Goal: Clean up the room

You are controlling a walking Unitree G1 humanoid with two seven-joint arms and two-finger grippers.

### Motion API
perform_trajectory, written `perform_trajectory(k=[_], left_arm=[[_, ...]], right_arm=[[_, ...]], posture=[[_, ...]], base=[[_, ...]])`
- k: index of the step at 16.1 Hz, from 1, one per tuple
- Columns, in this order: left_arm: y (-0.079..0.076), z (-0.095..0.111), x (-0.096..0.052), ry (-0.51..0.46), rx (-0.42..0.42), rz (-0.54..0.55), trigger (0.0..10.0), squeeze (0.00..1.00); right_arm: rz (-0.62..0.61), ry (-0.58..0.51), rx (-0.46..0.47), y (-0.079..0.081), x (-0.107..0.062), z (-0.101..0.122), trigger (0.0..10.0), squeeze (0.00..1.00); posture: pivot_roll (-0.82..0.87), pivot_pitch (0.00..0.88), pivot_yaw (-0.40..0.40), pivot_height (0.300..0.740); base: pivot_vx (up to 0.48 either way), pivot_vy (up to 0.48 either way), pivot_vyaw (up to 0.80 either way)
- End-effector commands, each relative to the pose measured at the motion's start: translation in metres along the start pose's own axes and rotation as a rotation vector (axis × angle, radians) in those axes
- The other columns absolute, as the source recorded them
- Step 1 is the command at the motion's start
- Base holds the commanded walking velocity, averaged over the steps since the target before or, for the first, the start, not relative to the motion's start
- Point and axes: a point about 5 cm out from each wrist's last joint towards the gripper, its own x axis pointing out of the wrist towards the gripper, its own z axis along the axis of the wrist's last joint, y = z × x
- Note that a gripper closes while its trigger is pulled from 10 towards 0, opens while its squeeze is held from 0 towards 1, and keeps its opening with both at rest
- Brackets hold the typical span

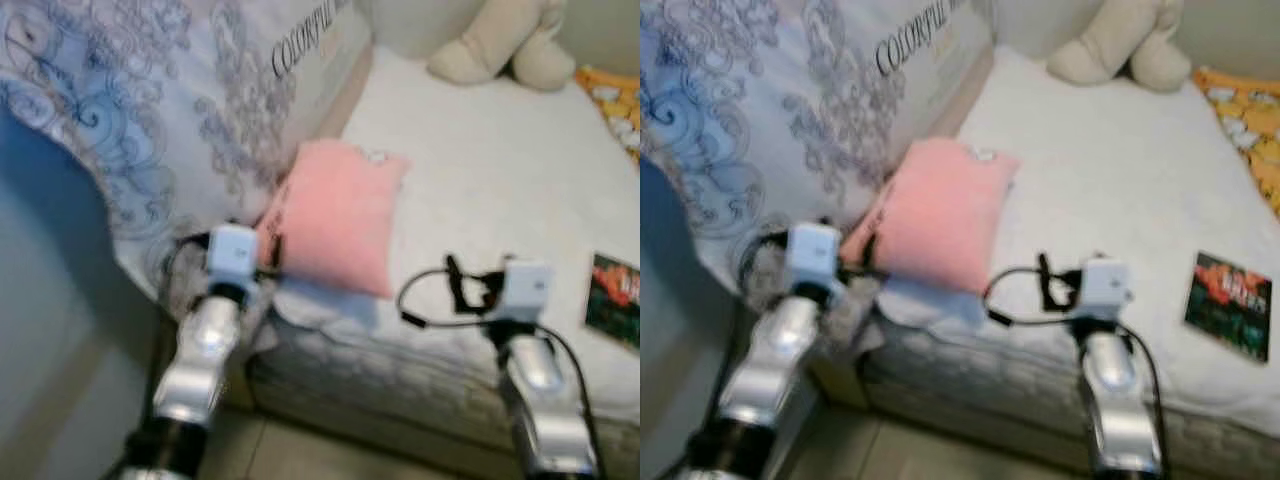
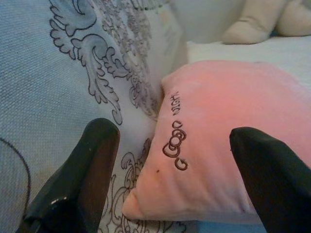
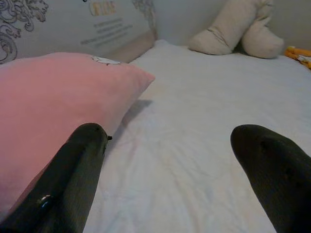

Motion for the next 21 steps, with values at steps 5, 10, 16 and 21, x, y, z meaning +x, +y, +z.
perform_trajectory(k=[5, 10, 16, 21], left_arm=[[-0.020, 0.007, 0.015, -0.033, -0.034, -0.113, 10.0, 0.00], [-0.023, 0.004, 0.018, -0.028, -0.047, -0.144, 10.0, 0.00], [-0.016, 0.003, 0.027, -0.014, -0.053, -0.122, 10.0, 0.00], [-0.013, -0.001, 0.031, 0.000, -0.017, -0.099, 10.0, 0.00]], right_arm=[[-0.038, -0.014, -0.049, -0.007, -0.001, 0.004, 10.0, 0.00], [-0.054, 0.006, -0.047, -0.009, -0.003, -0.001, 10.0, 0.00], [-0.059, 0.003, -0.051, -0.006, 0.000, -0.002, 10.0, 0.00], [-0.068, 0.016, -0.048, -0.006, -0.002, -0.006, 10.0, 0.00]], posture=[[-0.12, 0.000, 0.011, 0.740], [-0.13, 0.000, 0.021, 0.740], [-0.14, 0.000, 0.036, 0.740], [-0.14, 0.000, 0.046, 0.740]], base=[[0.049, -0.417, 0.00], [0.271, -0.392, -0.23], [0.320, -0.349, -0.37], [0.167, -0.054, -0.54]])
